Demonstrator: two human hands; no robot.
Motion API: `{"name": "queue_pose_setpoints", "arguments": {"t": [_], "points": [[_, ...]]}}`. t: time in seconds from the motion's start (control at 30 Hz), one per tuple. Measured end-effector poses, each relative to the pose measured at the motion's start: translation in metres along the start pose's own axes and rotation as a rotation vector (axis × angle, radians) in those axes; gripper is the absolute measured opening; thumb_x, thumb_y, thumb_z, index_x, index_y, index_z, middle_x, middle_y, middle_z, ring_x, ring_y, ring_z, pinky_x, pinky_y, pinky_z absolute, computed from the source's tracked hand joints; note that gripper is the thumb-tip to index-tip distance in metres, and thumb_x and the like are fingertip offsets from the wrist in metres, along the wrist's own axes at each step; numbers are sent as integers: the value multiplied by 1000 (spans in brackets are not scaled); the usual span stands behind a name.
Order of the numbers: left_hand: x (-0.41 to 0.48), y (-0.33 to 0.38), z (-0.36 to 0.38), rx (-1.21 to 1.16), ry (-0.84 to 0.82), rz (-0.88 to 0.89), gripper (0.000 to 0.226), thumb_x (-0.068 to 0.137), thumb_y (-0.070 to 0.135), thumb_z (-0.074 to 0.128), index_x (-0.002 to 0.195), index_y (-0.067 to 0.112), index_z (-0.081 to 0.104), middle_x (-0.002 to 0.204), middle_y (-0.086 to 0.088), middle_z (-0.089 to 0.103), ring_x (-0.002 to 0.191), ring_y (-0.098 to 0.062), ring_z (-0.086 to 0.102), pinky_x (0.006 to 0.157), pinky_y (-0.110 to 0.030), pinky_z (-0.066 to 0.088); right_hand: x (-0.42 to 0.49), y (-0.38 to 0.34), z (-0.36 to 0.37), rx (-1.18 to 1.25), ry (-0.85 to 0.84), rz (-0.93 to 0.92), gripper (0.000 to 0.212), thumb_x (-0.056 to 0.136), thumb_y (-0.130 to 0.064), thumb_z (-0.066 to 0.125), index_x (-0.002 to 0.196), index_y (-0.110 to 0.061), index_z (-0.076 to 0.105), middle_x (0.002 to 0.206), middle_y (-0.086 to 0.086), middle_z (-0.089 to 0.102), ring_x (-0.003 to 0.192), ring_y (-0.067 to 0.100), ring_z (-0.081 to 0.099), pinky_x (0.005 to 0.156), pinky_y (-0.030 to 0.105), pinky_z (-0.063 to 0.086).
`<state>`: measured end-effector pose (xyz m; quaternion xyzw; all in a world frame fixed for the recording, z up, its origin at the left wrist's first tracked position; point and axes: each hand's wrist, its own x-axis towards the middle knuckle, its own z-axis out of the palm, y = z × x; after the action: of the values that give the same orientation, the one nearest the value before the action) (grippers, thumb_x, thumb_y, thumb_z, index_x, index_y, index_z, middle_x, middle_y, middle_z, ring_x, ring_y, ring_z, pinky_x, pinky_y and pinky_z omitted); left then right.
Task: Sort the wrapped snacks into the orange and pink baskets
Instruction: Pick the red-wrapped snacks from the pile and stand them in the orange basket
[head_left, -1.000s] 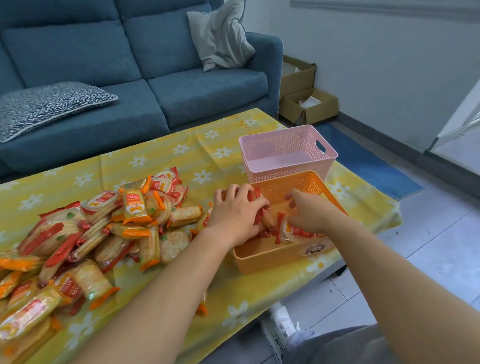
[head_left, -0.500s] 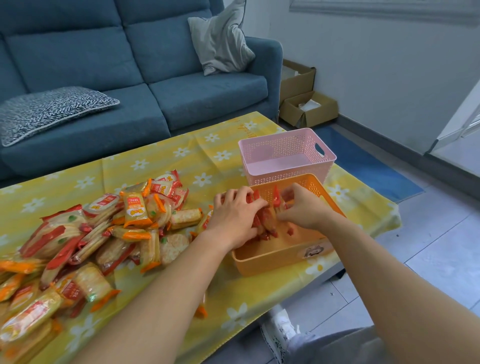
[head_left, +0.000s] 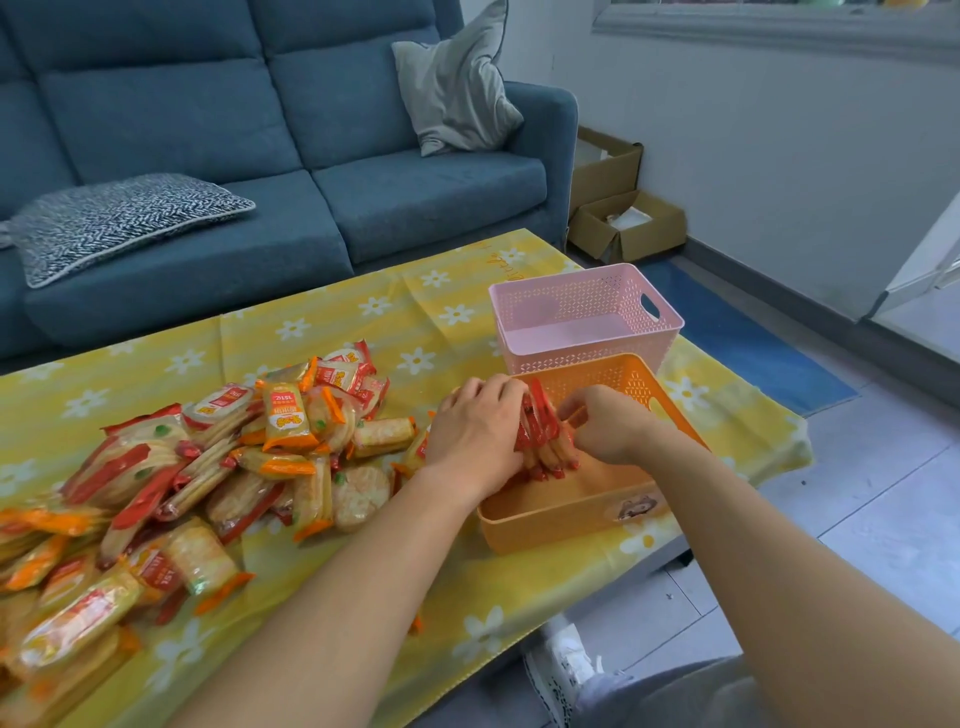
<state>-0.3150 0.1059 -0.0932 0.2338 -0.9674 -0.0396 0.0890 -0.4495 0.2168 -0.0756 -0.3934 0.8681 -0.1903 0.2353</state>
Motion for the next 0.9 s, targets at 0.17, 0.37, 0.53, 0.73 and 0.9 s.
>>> {"name": "queue_pose_setpoints", "arguments": {"t": [0.17, 0.37, 0.53, 0.73, 0.9], "points": [[-22, -19, -28, -143, -17, -44, 84, 83, 58, 67, 152, 26, 30, 158, 6, 31, 141, -21, 30, 115, -39, 31, -7, -37, -6, 11, 281, -70, 32, 81, -13, 53, 105, -24, 70, 104, -1, 72, 91, 23, 66, 81, 42, 59], [-109, -108, -59, -246, 99, -277, 14, 93, 29, 60, 107, 32, 62, 112, 11, 59, 105, -18, 59, 88, -38, 49, -28, -113, 27, 152, 238, -345, 25, 82, -8, 55, 94, -18, 74, 94, -1, 72, 90, 22, 66, 79, 36, 55], [-185, -165, -61, -137, -3, -570, 13, 85, 27, 68, 82, 38, 63, 74, 19, 60, 78, -14, 61, 67, -32, 50, -29, -158, 77, -14, -55, -375, 30, 84, -3, 52, 99, -19, 72, 95, 6, 72, 90, 26, 67, 73, 26, 46], [-209, -202, -53, -232, -88, -642, 12, 89, 26, 63, 95, 36, 64, 93, 12, 59, 84, -13, 60, 77, -39, 55, -21, -189, 133, -319, -158, -365, 41, 89, -14, 53, 129, -8, 57, 131, 17, 59, 124, 37, 55, 98, 39, 48], [-193, -220, -64, -216, -31, -631, 19, 90, 17, 59, 93, 36, 64, 92, 10, 59, 83, -17, 57, 68, -33, 47, -9, -196, 155, -606, -189, -241, 64, 91, -26, 58, 146, -4, 33, 148, 17, 44, 140, 37, 37, 108, 47, 39]]}}
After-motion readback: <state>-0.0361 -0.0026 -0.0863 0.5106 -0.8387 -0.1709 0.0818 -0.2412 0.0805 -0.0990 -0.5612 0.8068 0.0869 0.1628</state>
